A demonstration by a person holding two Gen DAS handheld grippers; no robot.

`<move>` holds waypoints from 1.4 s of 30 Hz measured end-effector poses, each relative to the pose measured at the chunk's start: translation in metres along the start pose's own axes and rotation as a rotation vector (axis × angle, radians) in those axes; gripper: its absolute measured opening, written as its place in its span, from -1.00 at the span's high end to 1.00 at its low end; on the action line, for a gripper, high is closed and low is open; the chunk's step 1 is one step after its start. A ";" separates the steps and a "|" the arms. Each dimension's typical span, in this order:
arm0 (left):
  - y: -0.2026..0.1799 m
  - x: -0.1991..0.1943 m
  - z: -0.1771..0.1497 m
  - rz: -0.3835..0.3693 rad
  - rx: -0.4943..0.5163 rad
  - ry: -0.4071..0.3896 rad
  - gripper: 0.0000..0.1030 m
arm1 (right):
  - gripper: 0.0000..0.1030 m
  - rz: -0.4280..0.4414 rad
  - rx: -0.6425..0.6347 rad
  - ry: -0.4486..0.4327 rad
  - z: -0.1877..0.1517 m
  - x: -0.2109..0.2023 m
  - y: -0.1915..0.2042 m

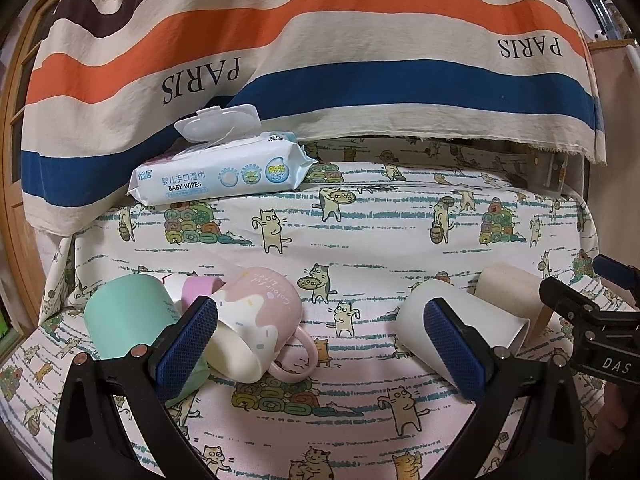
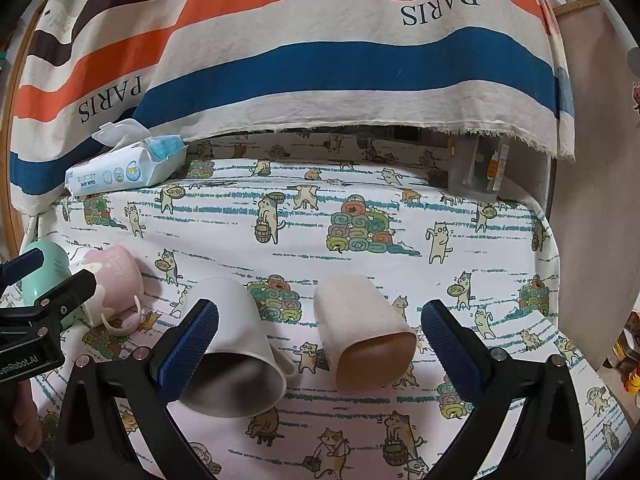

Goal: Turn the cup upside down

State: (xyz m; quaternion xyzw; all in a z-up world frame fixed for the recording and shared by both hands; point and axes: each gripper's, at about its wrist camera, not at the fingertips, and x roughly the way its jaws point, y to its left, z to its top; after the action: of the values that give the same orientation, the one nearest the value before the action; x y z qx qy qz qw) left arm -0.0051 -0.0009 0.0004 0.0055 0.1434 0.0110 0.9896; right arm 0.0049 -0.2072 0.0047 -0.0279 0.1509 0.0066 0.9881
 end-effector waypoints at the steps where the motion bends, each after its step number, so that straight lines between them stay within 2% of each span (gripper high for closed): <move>1: 0.000 0.000 0.000 0.000 0.000 0.000 -0.99 | -0.99 0.001 -0.001 0.001 0.000 0.000 0.000; 42: -0.003 -0.002 0.000 -0.003 0.005 0.000 -0.99 | -0.99 -0.001 0.003 -0.001 0.000 0.000 0.001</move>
State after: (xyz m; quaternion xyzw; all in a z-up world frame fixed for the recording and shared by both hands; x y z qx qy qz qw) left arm -0.0067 -0.0042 0.0011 0.0078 0.1432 0.0090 0.9896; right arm 0.0049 -0.2065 0.0049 -0.0266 0.1505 0.0058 0.9882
